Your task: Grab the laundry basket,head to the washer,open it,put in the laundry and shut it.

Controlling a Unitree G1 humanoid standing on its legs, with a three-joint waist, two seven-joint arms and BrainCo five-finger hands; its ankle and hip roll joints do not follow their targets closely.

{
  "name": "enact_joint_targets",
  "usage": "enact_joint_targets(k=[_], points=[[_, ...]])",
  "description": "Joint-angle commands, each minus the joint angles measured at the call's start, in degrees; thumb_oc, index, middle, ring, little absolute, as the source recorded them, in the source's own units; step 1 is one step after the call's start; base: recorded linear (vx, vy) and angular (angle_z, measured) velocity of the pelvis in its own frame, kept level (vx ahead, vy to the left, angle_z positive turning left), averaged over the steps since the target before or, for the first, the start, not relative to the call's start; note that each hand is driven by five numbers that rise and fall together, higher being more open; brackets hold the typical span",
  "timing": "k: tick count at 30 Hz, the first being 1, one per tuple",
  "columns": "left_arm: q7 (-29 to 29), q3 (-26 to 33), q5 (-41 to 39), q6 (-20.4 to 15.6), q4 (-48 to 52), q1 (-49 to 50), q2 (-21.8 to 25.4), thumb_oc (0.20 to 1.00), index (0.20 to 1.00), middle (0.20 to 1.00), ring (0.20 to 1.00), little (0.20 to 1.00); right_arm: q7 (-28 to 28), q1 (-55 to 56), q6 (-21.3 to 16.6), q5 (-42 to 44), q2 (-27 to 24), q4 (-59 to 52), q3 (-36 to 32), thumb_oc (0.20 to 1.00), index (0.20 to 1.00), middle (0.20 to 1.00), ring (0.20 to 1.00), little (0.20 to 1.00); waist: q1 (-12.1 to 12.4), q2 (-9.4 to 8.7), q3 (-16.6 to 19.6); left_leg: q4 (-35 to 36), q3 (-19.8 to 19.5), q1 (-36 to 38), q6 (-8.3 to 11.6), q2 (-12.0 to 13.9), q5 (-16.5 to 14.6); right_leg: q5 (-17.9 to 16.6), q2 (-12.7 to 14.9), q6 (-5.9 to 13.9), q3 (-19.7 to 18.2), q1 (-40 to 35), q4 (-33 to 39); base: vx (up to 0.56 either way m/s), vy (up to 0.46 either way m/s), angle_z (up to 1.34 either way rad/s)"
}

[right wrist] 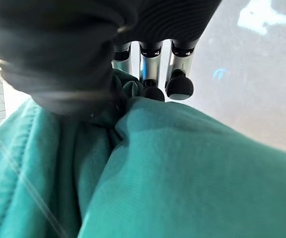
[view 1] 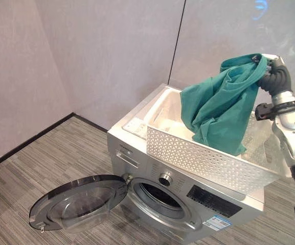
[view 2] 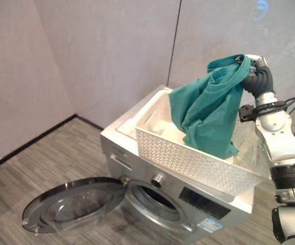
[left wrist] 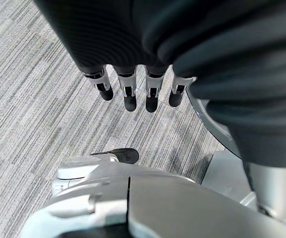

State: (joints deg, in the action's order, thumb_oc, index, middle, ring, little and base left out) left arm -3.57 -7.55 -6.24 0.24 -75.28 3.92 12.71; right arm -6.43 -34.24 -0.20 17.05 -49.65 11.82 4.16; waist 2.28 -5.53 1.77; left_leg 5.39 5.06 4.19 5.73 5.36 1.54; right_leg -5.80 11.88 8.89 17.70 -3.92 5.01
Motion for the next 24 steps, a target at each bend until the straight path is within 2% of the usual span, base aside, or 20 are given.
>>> enact_joint_targets(k=[1, 8, 11, 12, 15, 20, 21, 22, 24], points=[[0.5, -3.8, 1.7, -0.4, -4.4, -1.9, -2.5, 1.000, 1.000, 1.000, 1.000, 1.000, -2.4, -5.0, -3.0, -1.7, -0.1, 1.3, -0.1, 0.200, 0.200, 0.200, 0.200, 0.200, 1.7, -0.64, 0.9, -1.3, 1.6, 1.0, -5.15, -4.9, -5.9, 3.2, 2.2, 2.05, -1.1, 1.7, -3.9, -0.01, 0.042, -0.02], [1.0, -4.4, 3.1, -0.5, -4.4, -1.9, -1.7, 1.000, 1.000, 1.000, 1.000, 1.000, -2.7, -4.3, -3.0, -2.6, 1.0, 1.2, -0.3, 0.200, 0.200, 0.200, 0.200, 0.200, 1.7, -1.23, 0.1, -2.2, 1.4, 0.2, -5.66, -5.4, -6.4, 3.0, 2.5, 2.12, -1.8, 2.6, -4.5, -0.01, 0.032, -0.02], [1.3, -5.6, 4.0, -0.6, -4.4, -3.3, -0.9, 1.000, 1.000, 1.000, 1.000, 1.000, -3.7, -5.7, -3.6, -2.5, 1.6, 0.7, -0.5, 0.200, 0.200, 0.200, 0.200, 0.200, 1.8, -2.02, -2.1, -3.7, 1.3, -1.9, -6.22, -5.7, -6.6, 2.0, 2.5, 2.29, -3.1, 4.8, -4.7, -0.12, 0.006, -0.05], [1.0, -5.8, 4.0, -0.6, -4.3, -4.0, -0.6, 1.000, 1.000, 1.000, 1.000, 1.000, -4.0, -6.6, -3.7, -2.4, 2.2, 0.7, 0.0, 0.200, 0.200, 0.200, 0.200, 0.200, 1.6, -2.26, -3.0, -3.9, 1.7, -2.6, -6.29, -5.6, -6.4, 0.8, 2.5, 2.46, -3.5, 6.0, -4.9, -0.18, -0.028, -0.12], [0.0, -4.3, 3.1, -0.7, -3.9, -5.3, 0.9, 1.000, 1.000, 1.000, 1.000, 1.000, -4.3, -8.9, -4.0, -2.1, 2.9, 1.0, 1.6, 0.200, 0.200, 0.200, 0.200, 0.200, 1.8, -2.28, -3.2, -3.6, 3.2, -4.4, -6.31, -4.5, -5.2, 0.9, 1.2, 2.18, -4.0, 7.7, -4.9, -0.16, -0.047, -0.28], [-0.9, -3.3, 1.3, -1.3, -3.1, -5.9, 1.9, 1.000, 1.000, 1.000, 1.000, 1.000, -4.3, -14.8, -4.5, -1.1, 3.4, 2.4, 5.3, 0.200, 0.200, 0.200, 0.200, 0.200, 2.8, -1.25, -3.2, -3.1, 6.1, -4.8, -6.26, -3.2, -3.9, 6.4, -1.4, 0.01, -1.9, 5.8, -9.8, -0.10, 0.002, -0.36], [-0.9, -3.2, 1.3, -1.3, -3.1, -5.9, 1.9, 1.000, 1.000, 1.000, 1.000, 1.000, -4.3, -14.9, -4.6, -1.1, 3.4, 2.5, 5.4, 0.200, 0.200, 0.200, 0.200, 0.200, 2.8, -1.27, -3.1, -3.1, 6.2, -5.1, -6.28, -3.3, -3.8, 6.2, -1.4, -0.04, -1.9, 6.0, -9.7, -0.15, -0.007, -0.65], [-1.2, -2.8, 0.2, -1.5, -2.9, -5.8, 2.1, 1.000, 1.000, 1.000, 1.000, 1.000, -4.5, -19.7, -5.3, 0.0, 3.6, 2.8, 7.6, 0.200, 0.200, 0.200, 0.200, 0.200, 3.5, -0.92, -2.7, -3.8, 8.5, -5.1, -6.61, -2.8, -3.5, 10.5, -3.5, -1.13, -0.5, 4.1, -14.9, -0.11, -0.013, -0.66], [-1.3, -2.7, -0.1, -1.6, -2.9, -5.8, 2.1, 1.000, 1.000, 1.000, 1.000, 1.000, -4.7, -21.8, -5.8, 0.5, 3.4, 2.9, 8.3, 0.200, 0.200, 0.200, 0.200, 0.200, 3.6, -0.84, -2.4, -4.0, 9.3, -5.3, -6.72, -2.7, -3.2, 11.6, -4.3, -1.20, -0.1, 3.3, -16.7, -0.09, -0.024, -0.50]])
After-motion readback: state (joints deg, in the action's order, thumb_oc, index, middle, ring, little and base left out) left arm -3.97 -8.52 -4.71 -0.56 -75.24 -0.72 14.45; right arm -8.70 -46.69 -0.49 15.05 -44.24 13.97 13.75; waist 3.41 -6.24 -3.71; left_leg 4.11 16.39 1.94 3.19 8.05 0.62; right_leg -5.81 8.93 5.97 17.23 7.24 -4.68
